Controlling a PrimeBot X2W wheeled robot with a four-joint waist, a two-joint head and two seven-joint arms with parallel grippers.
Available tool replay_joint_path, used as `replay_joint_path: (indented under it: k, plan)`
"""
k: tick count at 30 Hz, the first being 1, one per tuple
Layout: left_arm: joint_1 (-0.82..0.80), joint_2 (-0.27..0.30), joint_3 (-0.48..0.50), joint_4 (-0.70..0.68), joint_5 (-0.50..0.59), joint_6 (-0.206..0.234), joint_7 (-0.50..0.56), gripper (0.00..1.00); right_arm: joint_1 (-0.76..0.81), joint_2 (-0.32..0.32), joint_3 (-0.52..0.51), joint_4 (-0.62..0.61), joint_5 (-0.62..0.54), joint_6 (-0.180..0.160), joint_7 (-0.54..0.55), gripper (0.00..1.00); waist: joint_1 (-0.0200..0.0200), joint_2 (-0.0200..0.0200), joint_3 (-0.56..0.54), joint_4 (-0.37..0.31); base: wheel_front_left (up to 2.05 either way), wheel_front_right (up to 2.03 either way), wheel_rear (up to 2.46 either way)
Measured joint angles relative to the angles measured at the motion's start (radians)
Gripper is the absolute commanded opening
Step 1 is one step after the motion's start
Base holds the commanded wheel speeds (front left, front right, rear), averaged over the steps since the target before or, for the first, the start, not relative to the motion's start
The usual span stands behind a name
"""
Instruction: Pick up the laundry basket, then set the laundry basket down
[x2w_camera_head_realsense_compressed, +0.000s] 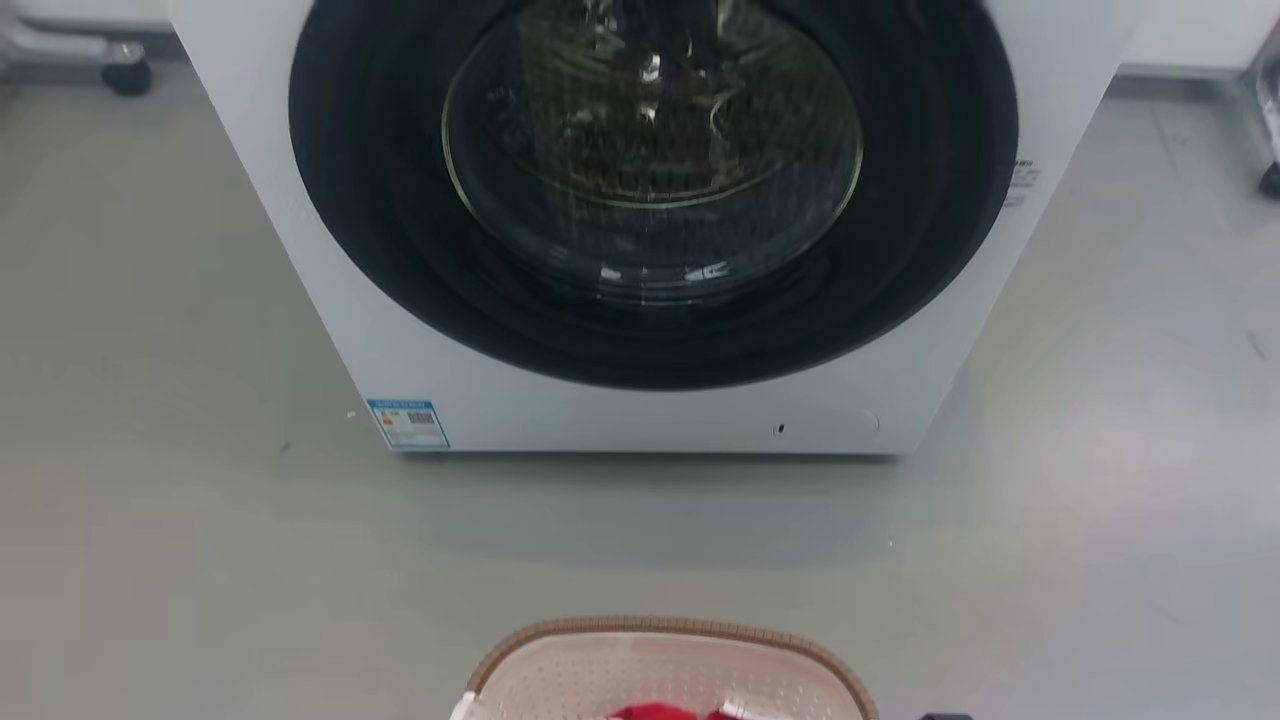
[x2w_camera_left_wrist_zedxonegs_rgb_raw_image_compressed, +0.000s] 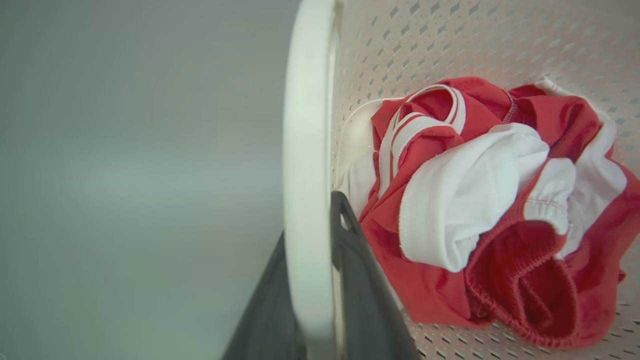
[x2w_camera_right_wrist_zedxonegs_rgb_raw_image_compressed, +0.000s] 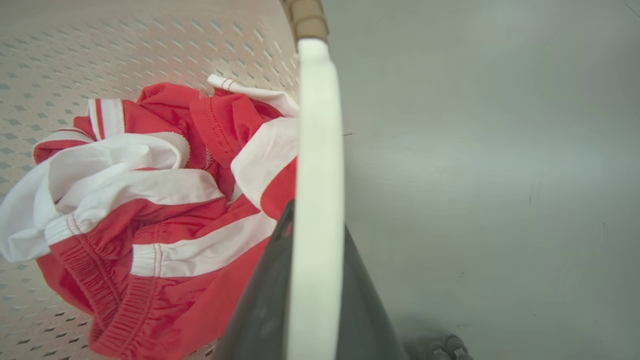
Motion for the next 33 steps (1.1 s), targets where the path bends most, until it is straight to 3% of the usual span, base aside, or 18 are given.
replay_joint_path:
  k: [11,33]
  plan:
    - [0.051,0.009,-0.025,0.001,-0.027,0.008,0.061,0.00,0.065,-0.003,0.033,-0.033,0.052,-0.007,0.063,0.00,0.0002,0.0000,-0.111,-0.007,0.00,0.00,0.00]
    - [0.050,0.013,-0.054,-0.026,-0.064,0.029,0.086,0.00,0.023,-0.004,0.060,-0.004,0.080,-0.007,0.091,0.00,0.0003,0.0002,-0.142,-0.011,0.00,0.00,0.00]
